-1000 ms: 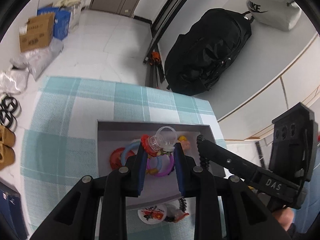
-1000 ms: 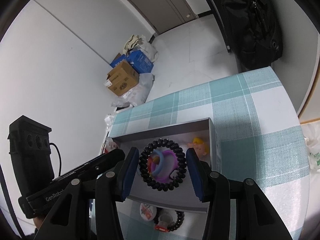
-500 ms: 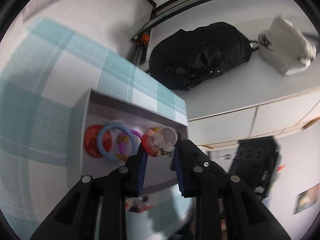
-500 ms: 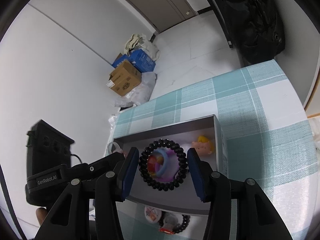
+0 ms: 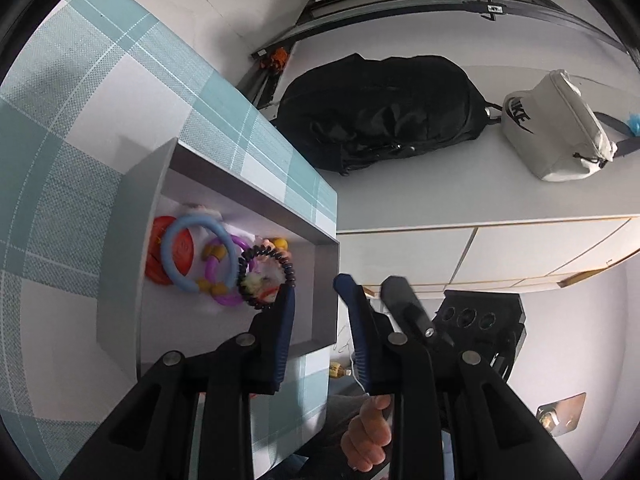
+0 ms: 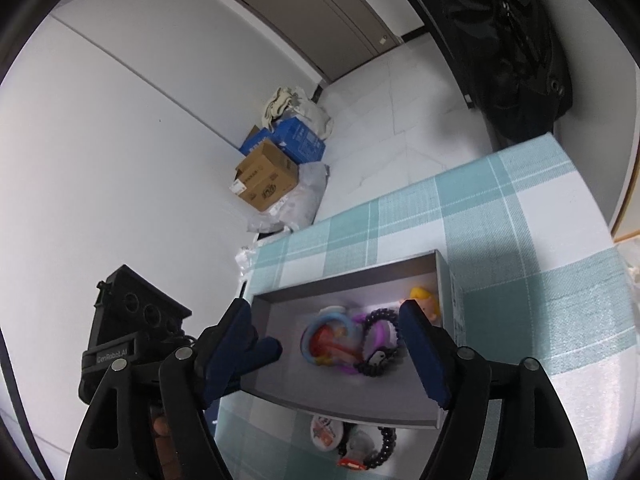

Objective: Organize jewelry
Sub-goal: 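Lower both held items into the silver box and open both tools, then raise both tools away from the silver box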

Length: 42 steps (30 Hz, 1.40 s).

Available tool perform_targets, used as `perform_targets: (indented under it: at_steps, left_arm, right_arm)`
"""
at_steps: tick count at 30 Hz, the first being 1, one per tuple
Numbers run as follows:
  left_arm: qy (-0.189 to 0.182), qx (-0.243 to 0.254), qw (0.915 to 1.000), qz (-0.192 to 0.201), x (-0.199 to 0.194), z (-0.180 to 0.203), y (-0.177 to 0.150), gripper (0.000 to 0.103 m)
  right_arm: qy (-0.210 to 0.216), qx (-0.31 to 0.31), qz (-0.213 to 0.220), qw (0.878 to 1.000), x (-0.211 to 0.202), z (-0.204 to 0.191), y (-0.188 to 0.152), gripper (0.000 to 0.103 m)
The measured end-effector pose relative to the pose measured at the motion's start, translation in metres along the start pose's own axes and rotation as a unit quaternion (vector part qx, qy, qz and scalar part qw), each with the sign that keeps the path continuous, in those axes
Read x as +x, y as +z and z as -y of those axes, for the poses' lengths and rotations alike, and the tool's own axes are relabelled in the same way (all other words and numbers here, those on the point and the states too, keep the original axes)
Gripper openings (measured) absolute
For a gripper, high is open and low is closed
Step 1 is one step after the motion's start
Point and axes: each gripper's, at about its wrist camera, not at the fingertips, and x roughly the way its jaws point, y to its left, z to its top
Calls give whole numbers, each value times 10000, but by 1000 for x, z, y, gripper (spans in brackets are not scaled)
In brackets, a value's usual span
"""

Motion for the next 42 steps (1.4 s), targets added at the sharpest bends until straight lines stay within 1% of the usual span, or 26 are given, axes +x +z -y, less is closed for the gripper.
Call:
perform_targets:
  at_steps: [3,5,9,12,14,16,18,22,23,25,27,29,33,34,37,40,42]
  left_arm:
    - [96,76,9999,52,-1,2,-1,22]
    - [69,83,9999,79,-4,-1,-3,22]
    - [182,257,9993,198,-15,6,-12,22]
    - [553,624,9959,337,-24,15,-24,22]
    - [822,952,9914,359,-25,23,-33,22]
    - [1094,1273,9851,369,-25,30,-43,22]
    - [1391,1605,9764,384,-23,37,-55,22]
    - [1750,2021,9627,428,-19,42,-76,22]
    - [1800,2059,9608,448,-18,42,-78,22]
    - [2028,2128,9544,524,-18,40,-86,22]
    - [2203,2156,9497,555,-17,37,-92,22]
    - [2494,2224,9406,600,-15,34,-98,22]
    - [2759,2337,9300,665,-10,31,-106,22]
    - [2855,2367,9261,688,-9,28,-108,22]
    - [3030,2366,9208,659,-4,23,-114,23]
    - [3157,2378,9164,637,-2,18,-117,27]
    - [3258,2416,9117,650,0,16,-119,34]
  right_arm:
    - [-30,26,114,9999,-8,0,-1,77]
    - [-23,82,177,9998,-13,3,-2,77]
    - [-53,116,265,9996,-23,5,-5,77]
    - [-41,137,329,9994,-32,7,-7,77]
    - [-53,157,359,9992,-38,10,-11,77]
    - [-63,176,367,9992,-44,12,-15,77]
    - [-75,184,357,9992,-48,14,-19,77]
    - [-139,88,350,9993,-59,15,-31,77]
    - [-161,54,347,9993,-61,15,-33,77]
    - [-230,-30,339,9992,-65,14,-39,77]
    - [-332,-143,303,9989,-68,13,-45,77]
    - [-461,-274,239,9983,-68,11,-52,77]
    - [-634,-494,96,9967,-64,8,-62,78]
    - [-669,-563,45,9962,-63,7,-65,78]
    - [-732,-737,-68,9946,-58,5,-72,79]
    - [-770,-905,-216,9927,-53,3,-81,80]
    - [-805,-1000,-325,9912,-48,3,-86,80]
